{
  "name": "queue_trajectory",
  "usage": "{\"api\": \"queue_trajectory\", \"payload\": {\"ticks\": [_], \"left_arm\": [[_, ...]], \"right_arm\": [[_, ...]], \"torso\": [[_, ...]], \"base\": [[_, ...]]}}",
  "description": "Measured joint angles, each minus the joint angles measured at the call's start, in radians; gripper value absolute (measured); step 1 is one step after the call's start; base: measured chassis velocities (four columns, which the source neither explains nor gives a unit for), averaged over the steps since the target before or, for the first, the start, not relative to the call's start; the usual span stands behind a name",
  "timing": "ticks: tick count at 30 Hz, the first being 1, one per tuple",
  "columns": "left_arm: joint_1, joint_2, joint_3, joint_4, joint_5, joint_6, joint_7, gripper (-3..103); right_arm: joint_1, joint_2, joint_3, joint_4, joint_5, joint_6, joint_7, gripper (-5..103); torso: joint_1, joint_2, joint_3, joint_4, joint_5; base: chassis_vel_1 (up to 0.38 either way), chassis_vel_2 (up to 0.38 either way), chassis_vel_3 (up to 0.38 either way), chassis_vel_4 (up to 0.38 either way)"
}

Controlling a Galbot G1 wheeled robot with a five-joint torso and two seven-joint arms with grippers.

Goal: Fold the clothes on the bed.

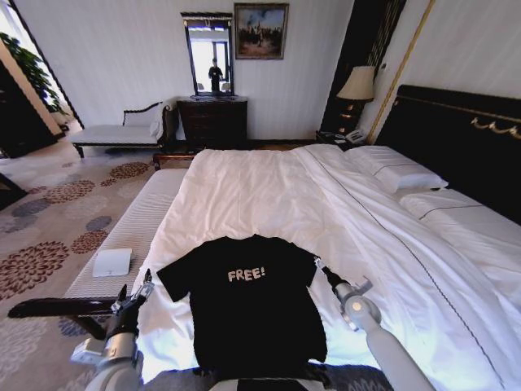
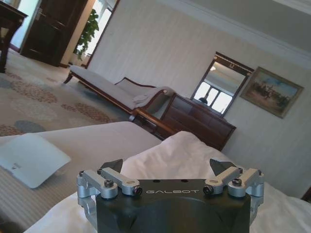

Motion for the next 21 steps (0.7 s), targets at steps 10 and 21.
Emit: {"api": "queue_trajectory", "payload": {"ticks": [10,21], "left_arm": [[-0.055,0.021,0.005,0.011,0.009,0.055,-0.035,100],[-0.058,0.026,0.005,0.030,0.014,0.057,-0.049,100]], "right_arm": [[0.069,0.036,-0.008,-0.090,-0.036,0.032,-0.103,92],[0.070,0.049,-0.008,-0.115,-0.101,0.044,-0.057,60]], "torso": [[0.000,0.000,0.000,0.0002,0.0000],[0.000,0.000,0.000,0.0003,-0.0001]], "base": [[0.000,0.000,0.000,0.000],[0.000,0.000,0.000,0.000]]}}
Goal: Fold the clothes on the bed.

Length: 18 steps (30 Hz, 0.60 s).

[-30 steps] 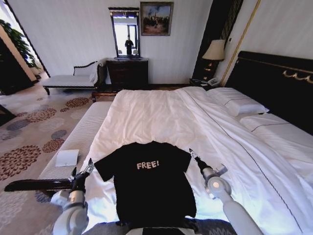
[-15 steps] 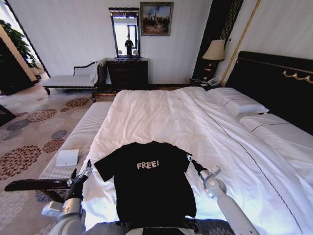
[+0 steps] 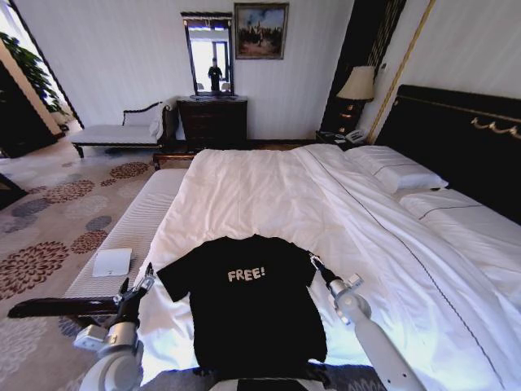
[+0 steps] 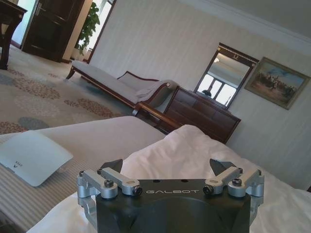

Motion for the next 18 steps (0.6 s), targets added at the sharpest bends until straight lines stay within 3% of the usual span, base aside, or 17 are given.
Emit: {"api": "queue_trajectory", "payload": {"ticks": [3,10,13,18], "left_arm": [[0.006,-0.004,0.004,0.007,0.008,0.000,-0.001,100],[0.021,-0.006,0.003,0.009,0.014,-0.008,-0.001,100],[0.026,-0.009,0.002,0.008,0.024,-0.014,-0.002,100],[0.033,-0.015,0.002,0.003,0.036,-0.019,-0.004,100]], "right_arm": [[0.000,0.001,0.000,-0.012,-0.018,0.000,0.017,43],[-0.001,0.000,0.004,-0.016,-0.056,0.017,0.020,21],[-0.010,-0.003,0.006,-0.004,-0.068,0.031,0.023,5],[-0.031,-0.011,0.006,0.034,-0.091,0.051,0.028,1]], "torso": [[0.000,0.000,0.000,0.0000,0.0000],[0.000,0.000,0.000,0.0000,0.0001],[0.000,0.000,0.000,0.0000,0.0001],[0.000,0.000,0.000,0.0000,0.0002]], "base": [[0.000,0.000,0.000,0.000],[0.000,0.000,0.000,0.000],[0.000,0.000,0.000,0.000],[0.000,0.000,0.000,0.000]]}}
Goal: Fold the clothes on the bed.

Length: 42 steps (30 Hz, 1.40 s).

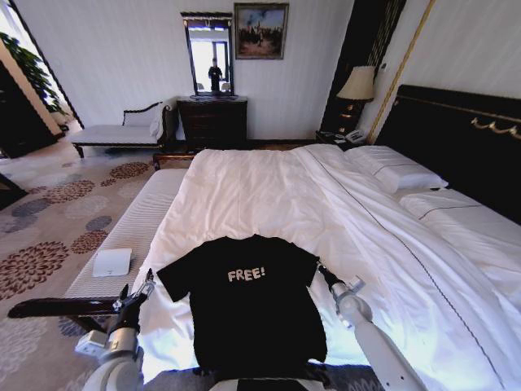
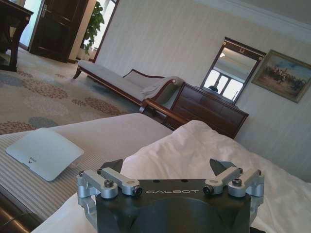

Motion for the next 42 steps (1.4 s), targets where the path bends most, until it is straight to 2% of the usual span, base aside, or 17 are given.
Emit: {"api": "queue_trajectory", "payload": {"ticks": [7,13,32,42], "left_arm": [[0.018,-0.007,-0.001,-0.004,0.019,-0.010,0.000,100],[0.021,-0.014,0.003,-0.013,0.038,-0.010,-0.001,100],[0.012,-0.020,0.005,0.011,0.054,-0.014,-0.008,100],[-0.001,-0.020,0.007,0.028,0.056,-0.009,-0.019,100]], "right_arm": [[-0.058,-0.006,-0.024,0.169,-0.004,0.035,0.000,0],[-0.068,0.029,-0.100,0.267,-0.005,0.059,-0.012,0],[-0.034,0.079,-0.236,0.247,-0.039,0.064,-0.020,0],[-0.029,0.104,-0.290,0.204,-0.095,0.094,-0.031,-2]], "torso": [[0.000,0.000,0.000,-0.0001,-0.0002],[0.000,0.000,0.000,0.0001,-0.0002],[0.000,0.000,0.000,0.0001,-0.0001],[0.000,0.000,0.000,0.0000,-0.0001]], "base": [[0.000,0.000,0.000,0.000],[0.000,0.000,0.000,0.000],[0.000,0.000,0.000,0.000],[0.000,0.000,0.000,0.000]]}}
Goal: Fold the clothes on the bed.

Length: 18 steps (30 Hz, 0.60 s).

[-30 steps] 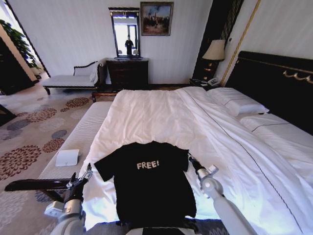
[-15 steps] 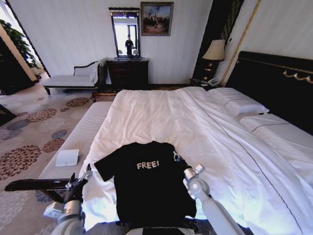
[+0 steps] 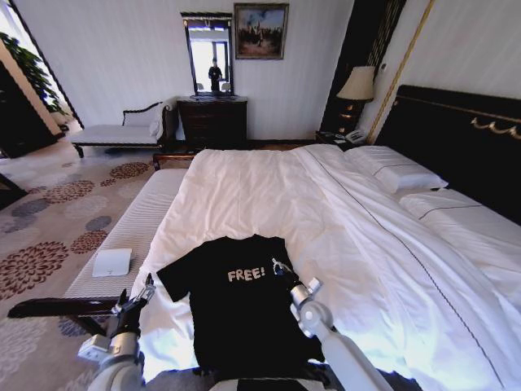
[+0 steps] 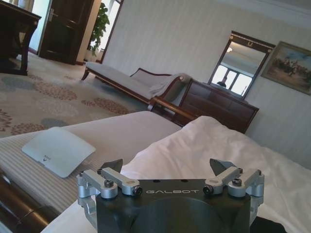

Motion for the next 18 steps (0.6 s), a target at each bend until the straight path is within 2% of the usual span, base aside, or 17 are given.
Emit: {"api": "queue_trajectory", "payload": {"ticks": [3,4,8,10,13,14,16,17,18], "left_arm": [[-0.010,0.000,0.000,0.013,-0.020,0.015,-0.012,100],[-0.010,0.000,0.000,0.013,-0.020,0.015,-0.012,100],[-0.030,0.003,-0.001,0.031,-0.080,0.061,-0.028,100],[-0.037,0.004,-0.001,0.035,-0.091,0.073,-0.031,100],[-0.057,0.009,0.008,0.056,-0.110,0.108,-0.036,100],[-0.057,0.009,0.008,0.056,-0.110,0.108,-0.036,100],[-0.073,0.011,0.022,0.075,-0.113,0.123,-0.035,100],[-0.084,0.012,0.030,0.086,-0.117,0.130,-0.035,100],[-0.096,0.012,0.039,0.098,-0.121,0.137,-0.034,100]], "right_arm": [[-0.010,-0.002,0.005,0.025,0.008,0.020,-0.037,8],[-0.010,-0.002,0.005,0.025,0.008,0.020,-0.037,8],[-0.049,-0.026,0.050,0.161,0.114,0.039,-0.093,30],[-0.056,-0.030,0.067,0.192,0.145,0.040,-0.094,30],[-0.064,-0.041,0.125,0.265,0.217,0.041,-0.059,46],[-0.064,-0.041,0.125,0.265,0.217,0.041,-0.059,46],[-0.068,-0.045,0.157,0.281,0.224,0.045,-0.035,57],[-0.072,-0.047,0.171,0.285,0.221,0.047,-0.028,57],[-0.077,-0.048,0.184,0.287,0.214,0.049,-0.021,62]], "torso": [[0.000,0.000,0.000,0.0000,0.0000],[0.000,0.000,0.000,0.0000,0.0000],[0.000,0.000,0.000,0.0000,0.0000],[0.000,0.000,0.000,-0.0001,-0.0002],[0.000,0.000,0.000,0.0000,-0.0001],[0.000,0.000,0.000,0.0000,-0.0001],[0.000,0.000,0.000,0.0000,0.0001],[0.000,0.000,0.000,0.0000,0.0000],[0.000,0.000,0.000,0.0000,0.0000]], "base": [[0.000,0.000,0.000,0.000],[0.000,0.000,0.000,0.000],[0.000,0.000,0.000,0.000],[0.000,0.000,0.000,0.000],[0.000,0.000,0.000,0.000],[0.000,0.000,0.000,0.000],[0.000,0.000,0.000,0.000],[0.000,0.000,0.000,0.000],[0.000,0.000,0.000,0.000]]}}
